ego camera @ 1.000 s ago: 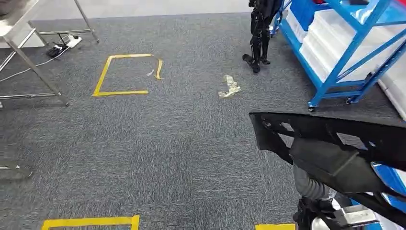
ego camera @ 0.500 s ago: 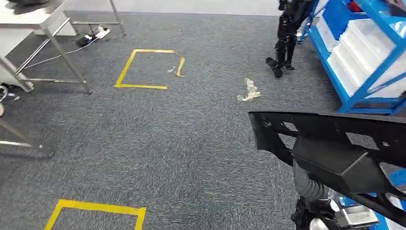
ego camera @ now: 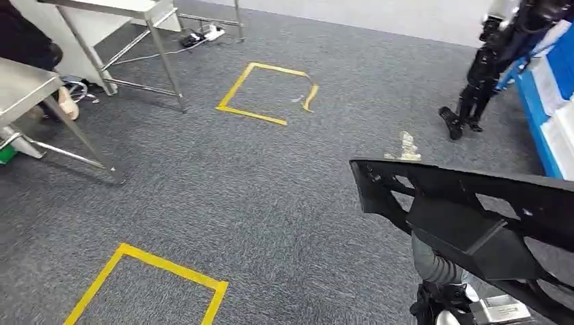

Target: Take the parts from the cabinet and place them on the table.

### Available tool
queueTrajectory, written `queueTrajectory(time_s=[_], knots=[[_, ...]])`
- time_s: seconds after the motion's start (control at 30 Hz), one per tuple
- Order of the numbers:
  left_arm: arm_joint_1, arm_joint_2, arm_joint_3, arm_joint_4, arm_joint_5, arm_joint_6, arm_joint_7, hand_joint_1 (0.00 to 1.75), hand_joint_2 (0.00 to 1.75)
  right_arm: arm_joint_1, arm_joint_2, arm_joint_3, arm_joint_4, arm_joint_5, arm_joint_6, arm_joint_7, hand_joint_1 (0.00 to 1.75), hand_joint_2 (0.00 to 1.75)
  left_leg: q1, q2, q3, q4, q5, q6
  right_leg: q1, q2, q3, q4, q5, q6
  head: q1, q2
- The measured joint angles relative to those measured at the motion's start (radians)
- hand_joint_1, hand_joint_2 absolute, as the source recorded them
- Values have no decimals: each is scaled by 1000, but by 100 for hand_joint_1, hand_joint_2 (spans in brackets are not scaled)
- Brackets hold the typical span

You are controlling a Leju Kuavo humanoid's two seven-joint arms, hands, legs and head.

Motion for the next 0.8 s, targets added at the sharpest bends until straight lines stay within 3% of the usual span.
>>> queueTrajectory(time_s=[0.07, 0.1, 0.13, 0.17, 0.2, 0.27, 0.3, 0.33, 0.37, 0.4, 0.43, 0.47, 0.5, 0.6, 0.63, 0.67, 0.7, 0.73, 0.8], knots=[[0, 0, 0, 0, 0, 0, 0, 0, 175, -2, 1, -1, 0, 0, 0, 0, 175, 175, 4, -13, -2, -9, 4, -8, 7, -15, 1, 1, -1, -14, 1, 0], [0, 0, 0, 0, 0, 0, 0, 0, 175, -5, 3, -1, 0, 0, 0, 0, 175, 175, 4, -20, -2, -8, 1, -13, -1, -24, 4, -4, -1, -20, -1, 0], [0, 1, 0, 0, 0, 0, 0, 0, 175, -7, 4, -1, 0, 2, 0, 0, 175, 175, 3, 18, 0, 4, -8, -19, -5, -35, 9, -8, 0, -26, 0, 0], [0, 1, 0, 0, 0, 1, 3, 0, 175, -6, 6, -1, -1, 2, 0, 0, 175, 175, 0, 68, -15, 38, -28, -25, -4, -45, 14, -8, -5, -33, -5, 0], [-2, 3, 0, 0, 0, 0, 3, 0, 175, -4, 8, -2, -4, 3, 0, 0, 175, 175, 2, 94, -51, 109, -64, -30, -3, -57, 17, -8, -10, -42, -9, 0], [-12, 6, 1, 0, 0, 0, 0, 0, 175, 1, 8, -3, -5, 6, 0, 0, 175, 175, 3, 101, -121, 257, -122, -37, -1, -89, 25, -8, -17, -51, -8, 0], [-15, 6, 1, 0, 0, 0, -2, 0, 175, 2, 10, -3, -5, 7, 0, 0, 175, 175, 3, 102, -135, 290, -124, -38, -1, -102, 28, -8, -19, -53, -8, 0], [-16, 8, 1, 0, 0, 0, -2, 0, 175, 3, 12, -3, -5, 9, 0, 0, 175, 175, 5, 105, -130, 279, -104, -39, -1, -114, 32, -8, -23, -53, -8, 0], [-15, 9, 1, 0, 0, 0, -1, 0, 175, 4, 14, -3, -5, 9, 0, -1, 175, 175, 8, 112, -104, 225, -63, -39, -2, -125, 36, -8, -26, -52, -9, 0], [-12, 11, 0, 0, 0, 1, 0, 0, 175, 5, 15, -4, -6, 9, 0, -2, 175, 175, 11, 126, -65, 142, -15, -37, -2, -134, 41, -8, -29, -50, -8, 0], [-7, 11, 0, 1, 0, 1, 2, 0, 175, 5, 16, -4, -8, 9, 0, -2, 175, 175, 11, 158, -26, 56, 28, -34, -2, -143, 47, -8, -33, -44, -8, 0], [-4, 11, 0, 1, 0, 3, 3, 0, 175, 6, 17, -4, -9, 9, 0, -2, 175, 175, 2, 202, -13, 30, 14, -33, 6, -151, 46, -9, -35, -40, -7, 0], [-2, 12, -1, 2, 0, 3, 4, 0, 175, 7, 17, -4, -11, 8, 0, -2, 175, 175, -7, 206, -10, 5, 10, -26, 13, -159, 45, -5, -38, -34, -10, 0], [3, 15, -2, 2, 0, 1, 3, 0, 175, 7, 18, -4, -13, 9, 0, -2, 175, 175, -11, 167, -25, 5, 8, -1, 14, -203, 51, -14, -38, -18, -5, 0], [2, 15, -2, 2, 0, 1, 3, 0, 175, 7, 20, -3, -17, 9, 0, -2, 175, 175, -1, 149, -11, -7, 16, 9, 15, -202, 50, -12, -46, -10, -4, 0], [2, 10, -3, 2, 0, 1, 3, 0, 175, 6, 20, -3, -18, 9, 0, -2, 175, 175, -1, 141, -8, -11, 18, 13, 11, -145, 44, 12, -57, -8, 0, 0], [0, 10, -3, 2, 0, 0, 3, 0, 175, 7, 21, -3, -20, 9, 0, -3, 175, 175, 1, 130, -7, -11, 19, 17, 11, -101, 14, 74, -86, -15, 0, 0], [0, 9, -4, 2, 0, 0, 4, 0, 175, 10, 21, -3, -19, 10, 0, -4, 175, 175, 3, 117, -7, -11, 19, 20, 11, -79, -28, 154, -116, -21, 8, 0], [0, 7, -5, 2, -1, -2, 5, 0, 175, 16, 21, -5, -19, 10, 0, -4, 175, 175, 2, 87, -8, -10, 18, 21, 12, -66, -112, 298, -151, -22, 9, 0]])
